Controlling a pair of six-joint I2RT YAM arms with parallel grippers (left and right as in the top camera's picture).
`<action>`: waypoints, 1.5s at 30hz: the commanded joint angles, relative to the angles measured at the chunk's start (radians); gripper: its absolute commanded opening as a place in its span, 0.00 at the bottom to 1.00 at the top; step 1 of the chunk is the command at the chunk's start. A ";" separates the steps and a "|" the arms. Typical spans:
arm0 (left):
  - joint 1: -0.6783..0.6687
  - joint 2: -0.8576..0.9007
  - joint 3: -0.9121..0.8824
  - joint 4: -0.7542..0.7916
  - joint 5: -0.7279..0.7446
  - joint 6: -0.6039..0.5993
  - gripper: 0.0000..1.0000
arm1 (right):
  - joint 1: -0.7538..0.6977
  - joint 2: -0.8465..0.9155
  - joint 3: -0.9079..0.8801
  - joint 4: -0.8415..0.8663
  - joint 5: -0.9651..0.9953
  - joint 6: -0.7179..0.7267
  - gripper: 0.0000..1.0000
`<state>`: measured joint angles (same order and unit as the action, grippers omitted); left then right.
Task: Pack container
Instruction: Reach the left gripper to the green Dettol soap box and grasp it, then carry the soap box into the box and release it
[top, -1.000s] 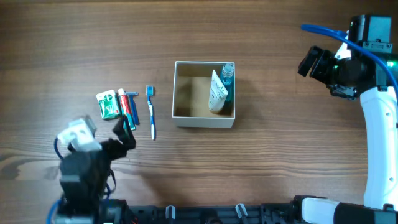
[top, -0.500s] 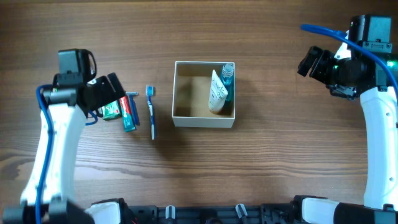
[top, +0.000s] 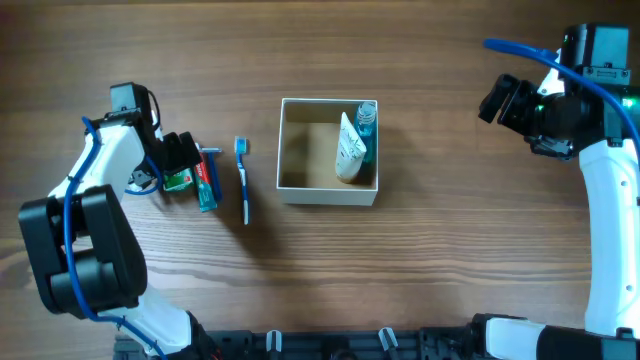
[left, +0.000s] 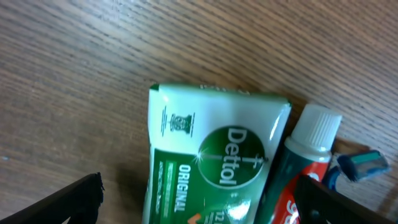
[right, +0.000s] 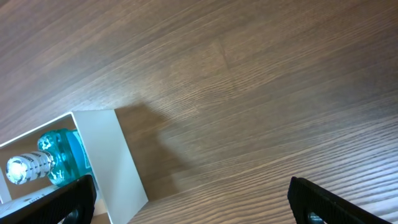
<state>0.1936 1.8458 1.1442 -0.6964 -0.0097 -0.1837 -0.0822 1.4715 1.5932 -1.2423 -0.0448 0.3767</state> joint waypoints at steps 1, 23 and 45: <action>0.001 0.019 0.007 0.016 -0.018 0.023 0.91 | -0.004 0.009 0.003 0.000 -0.005 -0.007 1.00; 0.004 0.040 0.068 -0.063 -0.047 0.020 0.34 | -0.004 0.009 0.003 0.000 -0.006 -0.007 1.00; -0.654 -0.030 0.352 -0.155 0.184 -0.087 0.39 | -0.004 0.009 0.003 0.000 -0.005 -0.007 1.00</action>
<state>-0.4122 1.7100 1.4925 -0.8871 0.1883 -0.2207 -0.0822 1.4715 1.5932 -1.2419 -0.0448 0.3767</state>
